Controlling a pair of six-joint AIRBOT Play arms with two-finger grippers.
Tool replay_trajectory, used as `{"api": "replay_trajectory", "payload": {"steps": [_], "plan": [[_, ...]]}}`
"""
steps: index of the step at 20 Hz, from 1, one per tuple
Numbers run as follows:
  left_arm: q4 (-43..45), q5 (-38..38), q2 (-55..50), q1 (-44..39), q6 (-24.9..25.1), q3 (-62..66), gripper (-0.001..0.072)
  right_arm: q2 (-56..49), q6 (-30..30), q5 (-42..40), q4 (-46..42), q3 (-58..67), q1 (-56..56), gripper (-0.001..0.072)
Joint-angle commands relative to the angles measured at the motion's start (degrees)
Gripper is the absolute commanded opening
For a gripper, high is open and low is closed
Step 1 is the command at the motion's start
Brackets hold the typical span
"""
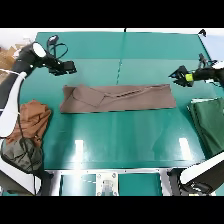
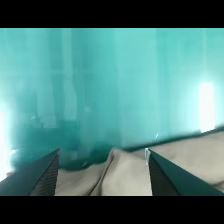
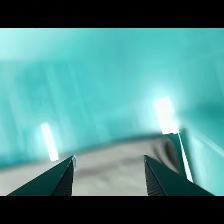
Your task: Fold the shirts.
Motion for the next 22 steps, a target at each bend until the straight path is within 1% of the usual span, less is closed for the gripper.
{"api": "replay_trajectory", "payload": {"steps": [1,2,3,4,6,9,10,11,12,13,15,18,19,21,22], "plan": [[0.0,-10.7,-0.5,3.0,-0.3,3.7,0.0611,-2.3,-5.8,11.8,-3.7,2.3,-5.2,0.0509],[0.1,-12.6,-0.5,3.2,-0.3,3.7,0.0543,-3.3,-7.4,14.0,-3.7,1.9,-6.1,0.0512],[-0.2,-14.2,-0.5,3.4,-0.2,3.7,0.0215,-4.5,-9.3,15.5,-3.7,1.5,-6.4,0.0513],[-0.2,-15.1,-0.5,3.4,-0.2,3.7,0.0033,-5.5,-10.6,15.9,-3.7,1.3,-6.4,0.0514],[-2.0,-16.3,-0.5,3.4,-0.2,3.7,0.0024,-7.5,-11.8,16.3,-3.3,1.1,-5.5,0.0514],[-5.4,-16.2,-0.5,2.9,-0.2,3.7,0.0024,-10.4,-11.9,17.5,-3.3,1.1,-2.6,0.051],[-5.5,-16.2,-0.5,2.2,-0.2,3.7,0.0024,-11.0,-12.5,17.6,-3.3,1.1,-1.7,0.0451],[-5.4,-16.1,-0.6,1.2,0.0,3.7,0.0024,-11.3,-12.8,17.5,-3.3,1.1,-1.0,0.0335],[-5.4,-15.6,-0.8,-0.2,0.3,3.6,0.0024,-11.3,-12.8,17.5,-3.3,1.1,-0.8,0.0188],[-5.5,-14.6,-1.1,-1.9,0.3,3.6,0.0024,-11.3,-12.8,17.6,-3.3,1.5,-0.9,0.002],[-5.9,-10.9,-2.2,-6.3,0.3,3.7,0.0024,-10.3,-12.5,17.7,-3.3,2.3,-1.1,0.0015],[-8.1,-3.2,-5.6,-14.5,0.3,3.6,0.0024,-5.4,-12.6,18.0,-3.3,2.4,-1.3,0.0014],[-9.5,-0.7,-7.1,-17.4,0.5,3.7,0.0024,-3.1,-12.6,18.8,-3.3,2.4,-1.3,0.0015],[-13.3,4.1,-10.5,-23.3,3.1,3.7,0.0024,1.2,-12.6,22.3,-2.4,2.4,-1.3,0.0015],[-15.0,7.0,-12.1,-26.0,3.4,3.7,0.0024,3.3,-12.6,24.3,-1.2,2.4,-1.3,0.0015]]}}
